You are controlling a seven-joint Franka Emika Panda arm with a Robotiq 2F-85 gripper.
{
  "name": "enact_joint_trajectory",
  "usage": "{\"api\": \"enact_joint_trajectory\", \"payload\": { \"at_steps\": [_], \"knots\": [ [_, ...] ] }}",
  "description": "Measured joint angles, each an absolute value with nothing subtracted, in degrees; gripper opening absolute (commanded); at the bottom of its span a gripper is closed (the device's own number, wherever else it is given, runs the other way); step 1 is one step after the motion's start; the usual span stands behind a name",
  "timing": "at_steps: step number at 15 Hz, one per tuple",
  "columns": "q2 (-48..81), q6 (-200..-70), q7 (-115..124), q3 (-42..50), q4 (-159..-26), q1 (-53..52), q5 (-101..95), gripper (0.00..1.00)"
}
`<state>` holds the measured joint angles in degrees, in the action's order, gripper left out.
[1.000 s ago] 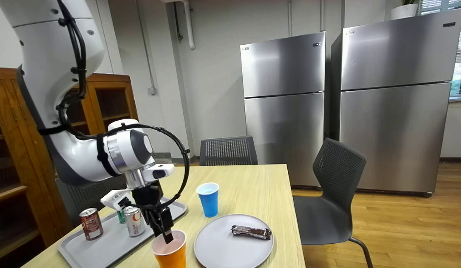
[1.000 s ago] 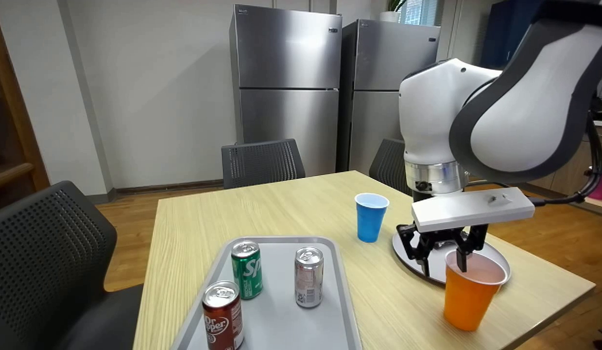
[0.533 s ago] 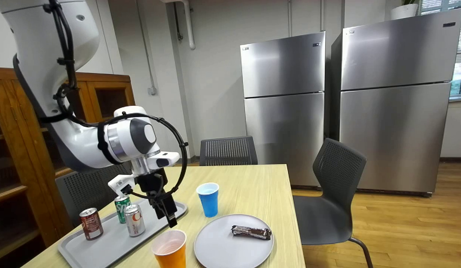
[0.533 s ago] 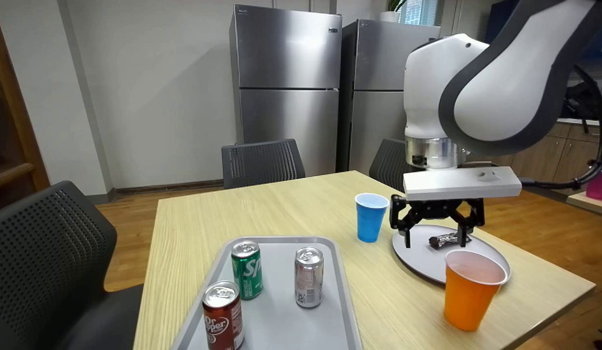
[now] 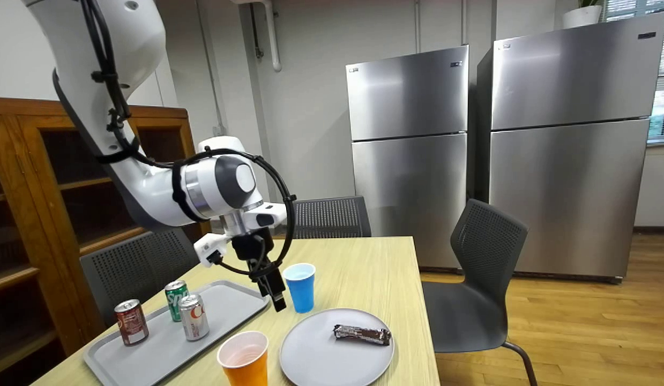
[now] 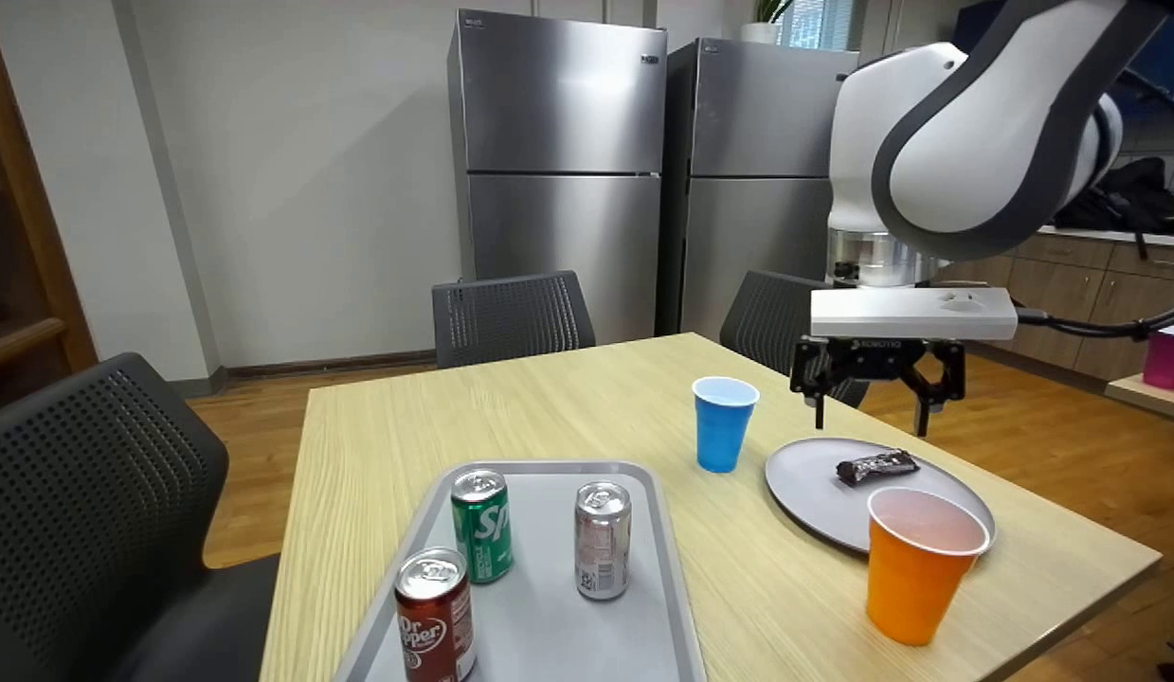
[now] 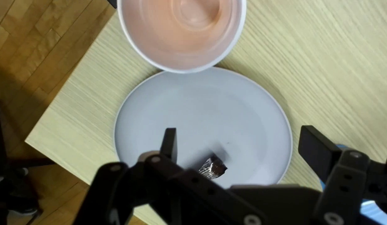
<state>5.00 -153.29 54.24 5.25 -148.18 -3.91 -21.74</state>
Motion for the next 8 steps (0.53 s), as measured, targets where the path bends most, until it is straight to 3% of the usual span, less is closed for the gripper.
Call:
{"api": "enact_joint_trajectory", "payload": {
  "at_steps": [8],
  "knots": [
    [13.1,-153.7,56.1,10.2,-141.0,-1.6,-21.4,1.0]
  ]
}}
